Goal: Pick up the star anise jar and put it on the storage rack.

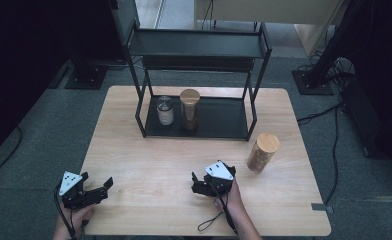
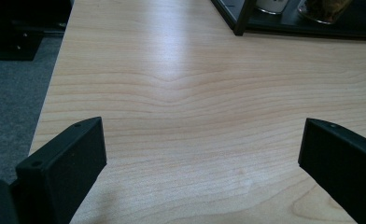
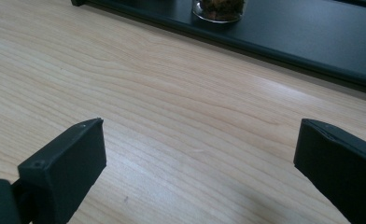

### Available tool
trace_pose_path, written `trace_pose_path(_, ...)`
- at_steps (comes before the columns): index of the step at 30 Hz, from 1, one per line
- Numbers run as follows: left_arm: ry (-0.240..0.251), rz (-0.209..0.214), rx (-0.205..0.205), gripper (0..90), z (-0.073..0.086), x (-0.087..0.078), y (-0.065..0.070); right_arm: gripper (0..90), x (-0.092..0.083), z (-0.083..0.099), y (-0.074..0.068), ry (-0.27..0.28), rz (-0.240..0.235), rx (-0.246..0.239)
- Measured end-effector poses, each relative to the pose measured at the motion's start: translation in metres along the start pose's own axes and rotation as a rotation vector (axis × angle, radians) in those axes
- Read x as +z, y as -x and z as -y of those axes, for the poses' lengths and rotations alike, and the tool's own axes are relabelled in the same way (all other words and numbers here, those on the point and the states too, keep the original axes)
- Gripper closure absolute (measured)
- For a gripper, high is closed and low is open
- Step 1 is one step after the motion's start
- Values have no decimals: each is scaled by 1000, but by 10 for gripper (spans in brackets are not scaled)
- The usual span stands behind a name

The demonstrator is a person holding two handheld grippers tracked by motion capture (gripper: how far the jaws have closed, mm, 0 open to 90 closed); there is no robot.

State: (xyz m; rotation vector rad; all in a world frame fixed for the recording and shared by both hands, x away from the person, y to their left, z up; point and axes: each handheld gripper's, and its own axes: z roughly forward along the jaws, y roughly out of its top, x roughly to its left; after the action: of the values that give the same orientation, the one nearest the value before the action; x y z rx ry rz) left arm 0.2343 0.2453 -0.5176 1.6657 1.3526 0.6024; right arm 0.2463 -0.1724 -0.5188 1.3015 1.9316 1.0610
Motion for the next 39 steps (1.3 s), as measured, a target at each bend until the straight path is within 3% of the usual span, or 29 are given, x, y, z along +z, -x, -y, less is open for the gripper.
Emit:
trace_pose_path(12,-3,-2,2,11,0,0,0,22,-14,8,11,9,-21,-1)
trace_pose_path(39,-5,-2,5,11,0,0,1,22,-28,17,30,15,-4,16)
